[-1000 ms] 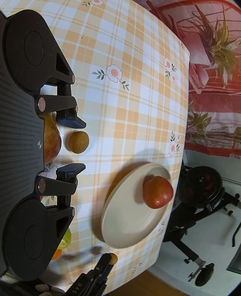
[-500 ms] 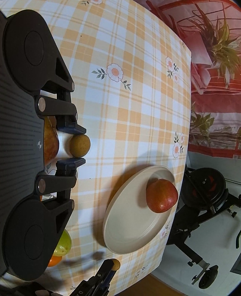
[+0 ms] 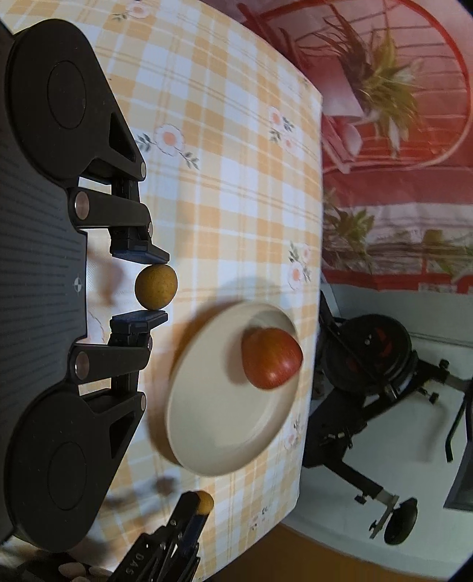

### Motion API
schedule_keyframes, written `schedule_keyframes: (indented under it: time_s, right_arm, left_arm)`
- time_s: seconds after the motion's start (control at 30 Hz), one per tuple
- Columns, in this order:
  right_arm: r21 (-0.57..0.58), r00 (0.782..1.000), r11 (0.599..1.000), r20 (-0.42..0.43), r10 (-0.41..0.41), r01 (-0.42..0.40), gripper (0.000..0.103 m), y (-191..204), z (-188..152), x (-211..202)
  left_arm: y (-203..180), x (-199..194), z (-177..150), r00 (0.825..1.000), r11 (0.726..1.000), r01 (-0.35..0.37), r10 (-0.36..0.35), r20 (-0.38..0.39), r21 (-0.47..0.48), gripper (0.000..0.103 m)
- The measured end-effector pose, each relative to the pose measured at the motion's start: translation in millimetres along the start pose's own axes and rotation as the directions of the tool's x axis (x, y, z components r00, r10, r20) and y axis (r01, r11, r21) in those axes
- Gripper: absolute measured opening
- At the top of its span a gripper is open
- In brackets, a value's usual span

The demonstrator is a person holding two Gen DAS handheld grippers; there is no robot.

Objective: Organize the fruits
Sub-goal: 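Carry both fruits over the plate and open both grippers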

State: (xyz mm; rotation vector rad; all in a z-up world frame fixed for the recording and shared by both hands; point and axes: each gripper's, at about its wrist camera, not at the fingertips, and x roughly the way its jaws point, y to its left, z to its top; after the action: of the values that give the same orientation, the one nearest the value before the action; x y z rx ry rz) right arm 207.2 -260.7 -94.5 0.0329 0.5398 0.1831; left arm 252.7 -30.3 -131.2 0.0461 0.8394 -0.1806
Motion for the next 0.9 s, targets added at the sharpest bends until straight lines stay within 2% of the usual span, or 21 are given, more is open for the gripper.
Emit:
schedule_keyframes:
  time_s: [0.43,0.73,0.9]
  right_arm:
    - [0.015,1.000,1.000,0.008,0.001,-0.001,0.024,-7.1,9.3,7.2]
    - [-0.010,0.999,1.000,-0.023,0.026,-0.026,0.024,4.6,17.3,36.0]
    - [-0.026,0.999,0.999,-0.033,0.039,-0.040,0.024,7.6,17.9,42.1]
  left_arm:
    - [-26.4,17.9,21.9,0.997,0.996,0.063,-0.065,0.030,0.066,0.029]
    - [-38.2,43.7,26.3,0.997,0.990,0.076,-0.075,-0.017,0.115,0.029]
    - [-37.7,47.0,27.4,0.997,0.989,0.078,-0.077,-0.010,0.122,0.029]
